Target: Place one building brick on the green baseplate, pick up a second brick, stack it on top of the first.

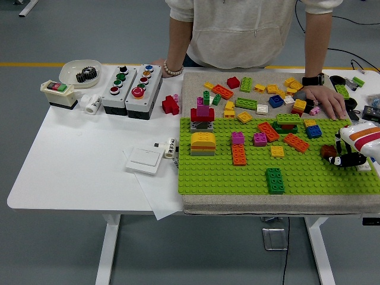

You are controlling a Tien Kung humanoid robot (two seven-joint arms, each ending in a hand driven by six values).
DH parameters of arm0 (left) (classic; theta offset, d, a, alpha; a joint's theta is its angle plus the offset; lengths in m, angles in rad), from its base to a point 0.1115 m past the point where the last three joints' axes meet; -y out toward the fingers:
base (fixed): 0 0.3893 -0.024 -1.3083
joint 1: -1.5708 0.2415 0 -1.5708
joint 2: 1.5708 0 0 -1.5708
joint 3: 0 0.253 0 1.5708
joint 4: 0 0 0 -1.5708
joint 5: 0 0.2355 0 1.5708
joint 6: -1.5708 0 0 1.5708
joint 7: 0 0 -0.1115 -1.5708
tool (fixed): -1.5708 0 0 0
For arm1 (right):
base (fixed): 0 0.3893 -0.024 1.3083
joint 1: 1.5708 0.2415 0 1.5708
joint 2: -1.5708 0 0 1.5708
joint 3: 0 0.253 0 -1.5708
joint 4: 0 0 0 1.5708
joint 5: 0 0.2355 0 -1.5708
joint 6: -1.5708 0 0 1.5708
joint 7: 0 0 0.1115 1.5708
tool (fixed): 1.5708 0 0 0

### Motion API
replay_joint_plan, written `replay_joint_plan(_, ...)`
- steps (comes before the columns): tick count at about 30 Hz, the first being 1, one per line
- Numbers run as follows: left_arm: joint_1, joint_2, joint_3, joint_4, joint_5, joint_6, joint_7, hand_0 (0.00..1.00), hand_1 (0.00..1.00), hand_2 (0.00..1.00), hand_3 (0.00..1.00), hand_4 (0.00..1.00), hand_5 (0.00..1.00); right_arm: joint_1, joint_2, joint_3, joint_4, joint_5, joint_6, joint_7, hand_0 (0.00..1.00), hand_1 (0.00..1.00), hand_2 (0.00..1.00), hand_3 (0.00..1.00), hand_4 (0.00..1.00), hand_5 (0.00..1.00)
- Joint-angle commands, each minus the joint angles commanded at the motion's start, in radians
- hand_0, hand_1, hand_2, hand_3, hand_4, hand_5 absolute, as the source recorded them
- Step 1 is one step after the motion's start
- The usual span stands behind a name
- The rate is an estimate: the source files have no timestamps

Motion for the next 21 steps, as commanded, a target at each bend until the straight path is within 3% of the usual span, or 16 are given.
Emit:
replay_joint_plan(7,-0.002,0.001,0.007,0.0,-0.011,-0.001,-0.005,0.806,0.783,0.772,0.6,0.667,0.681,-0.01,-0.01,0.036,0.031,-0.033,0.059,-0.021,0.152,0.171,0.295,0.414,0.797,0.668)
replay_joint_plan(8,-0.002,0.001,0.008,0.0,-0.012,-0.001,-0.005,0.805,0.782,0.771,0.6,0.667,0.683,-0.01,-0.011,0.038,0.034,-0.036,0.066,-0.024,0.161,0.173,0.301,0.457,0.995,0.662)
replay_joint_plan(12,-0.002,0.001,0.009,0.0,-0.014,-0.001,-0.005,0.805,0.782,0.771,0.6,0.667,0.683,-0.013,-0.014,0.046,0.042,-0.058,0.095,-0.038,0.161,0.173,0.301,0.457,0.995,0.662)
replay_joint_plan(19,-0.002,0.0,0.009,-0.001,-0.015,-0.001,-0.005,0.805,0.782,0.771,0.601,0.668,0.683,-0.022,-0.018,0.06,0.053,-0.075,0.086,-0.065,0.175,0.192,0.311,0.499,0.998,0.688)
replay_joint_plan(20,-0.002,0.0,0.01,-0.001,-0.015,-0.001,-0.006,0.805,0.783,0.771,0.599,0.668,0.683,-0.023,-0.018,0.063,0.054,-0.075,0.085,-0.07,0.186,0.202,0.317,0.576,0.998,0.738)
replay_joint_plan(21,-0.002,0.0,0.01,-0.001,-0.016,-0.001,-0.006,0.805,0.783,0.771,0.599,0.668,0.683,-0.025,-0.019,0.067,0.056,-0.075,0.083,-0.073,0.186,0.202,0.317,0.576,0.998,0.738)
